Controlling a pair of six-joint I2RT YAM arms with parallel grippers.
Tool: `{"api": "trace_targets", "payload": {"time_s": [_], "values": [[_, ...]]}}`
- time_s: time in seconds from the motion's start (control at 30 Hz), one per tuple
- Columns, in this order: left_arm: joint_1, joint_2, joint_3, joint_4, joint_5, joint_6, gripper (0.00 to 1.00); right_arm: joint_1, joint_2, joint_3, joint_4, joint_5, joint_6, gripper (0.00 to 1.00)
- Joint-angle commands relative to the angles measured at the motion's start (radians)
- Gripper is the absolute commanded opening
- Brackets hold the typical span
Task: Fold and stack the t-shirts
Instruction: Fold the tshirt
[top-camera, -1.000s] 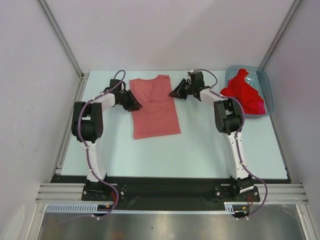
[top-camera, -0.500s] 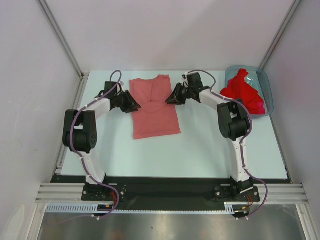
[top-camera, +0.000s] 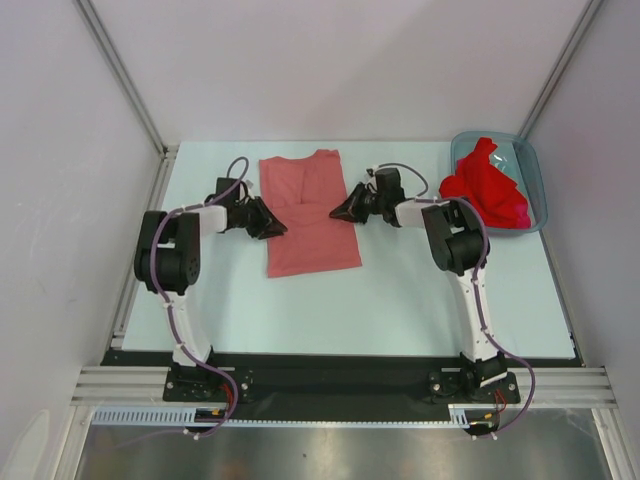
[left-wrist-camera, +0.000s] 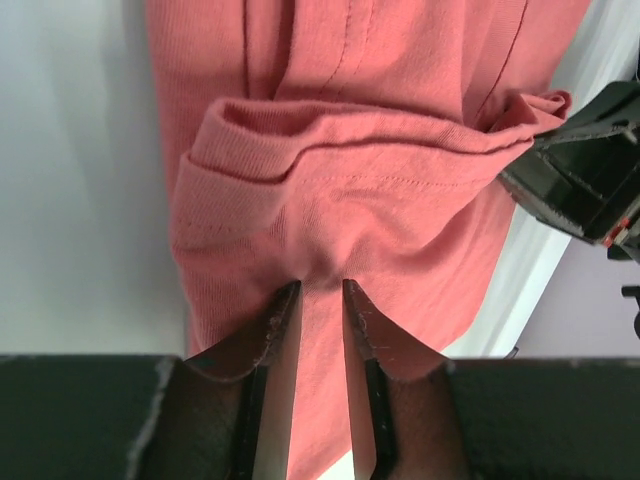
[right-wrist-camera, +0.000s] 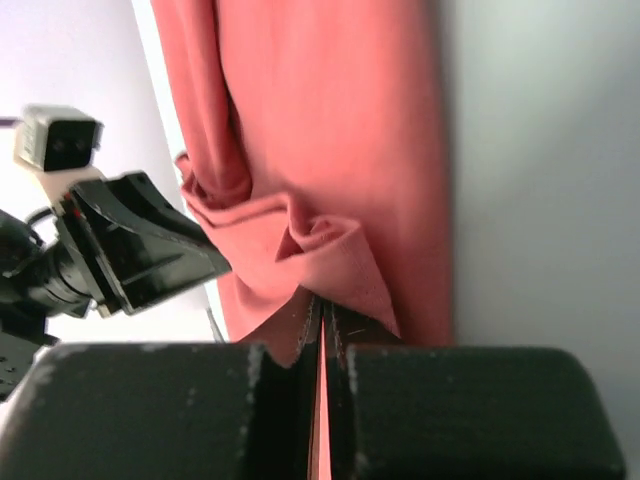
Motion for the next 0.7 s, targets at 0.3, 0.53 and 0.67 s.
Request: {"api": "trace_targets", "payload": {"time_s": [0.3, 0.53, 0.67], "values": [[0.006, 0.068, 0.117, -0.046, -0.047, 0.075, 0.33, -0.076, 0.150, 0.209, -0.131, 0.147, -0.005, 0.00], [0.026, 0.065, 0.237, -0.096, -0.026, 0.081, 0.35, -0.087, 0.078, 0.366, -0.351, 0.146, -0.108, 0.00], [0.008, 0.028, 0.220, -0.039, 0.043, 0.011, 0.36, -0.081, 0.003, 0.441, -0.477, 0.133, -0.206, 0.00]]}}
